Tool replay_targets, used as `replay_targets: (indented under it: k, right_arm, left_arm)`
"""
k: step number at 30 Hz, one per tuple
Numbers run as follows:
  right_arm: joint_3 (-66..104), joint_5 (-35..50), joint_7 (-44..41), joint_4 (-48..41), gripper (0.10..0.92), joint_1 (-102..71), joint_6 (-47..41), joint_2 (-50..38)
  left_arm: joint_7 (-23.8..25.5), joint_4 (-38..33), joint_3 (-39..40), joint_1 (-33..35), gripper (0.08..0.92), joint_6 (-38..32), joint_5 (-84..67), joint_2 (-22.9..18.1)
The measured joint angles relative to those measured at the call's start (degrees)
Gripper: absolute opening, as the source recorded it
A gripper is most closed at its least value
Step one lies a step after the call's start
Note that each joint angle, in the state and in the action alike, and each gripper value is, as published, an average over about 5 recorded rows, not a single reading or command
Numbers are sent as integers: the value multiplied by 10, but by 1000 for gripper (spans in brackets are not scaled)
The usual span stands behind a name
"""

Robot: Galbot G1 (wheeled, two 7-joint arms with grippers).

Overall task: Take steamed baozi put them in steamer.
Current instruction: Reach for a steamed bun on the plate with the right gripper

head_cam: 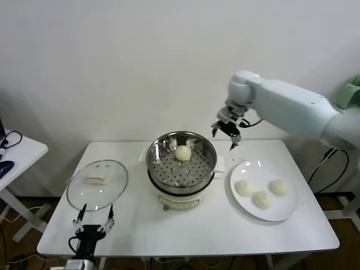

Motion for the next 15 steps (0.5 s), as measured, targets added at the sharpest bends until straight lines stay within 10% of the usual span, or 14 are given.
replay_targets:
  k: [15]
  right_arm:
    - [37,3,32,-14,823,-121,-61,-79]
  left_arm:
    - [-8,-1,1,7,823,3,2,-5]
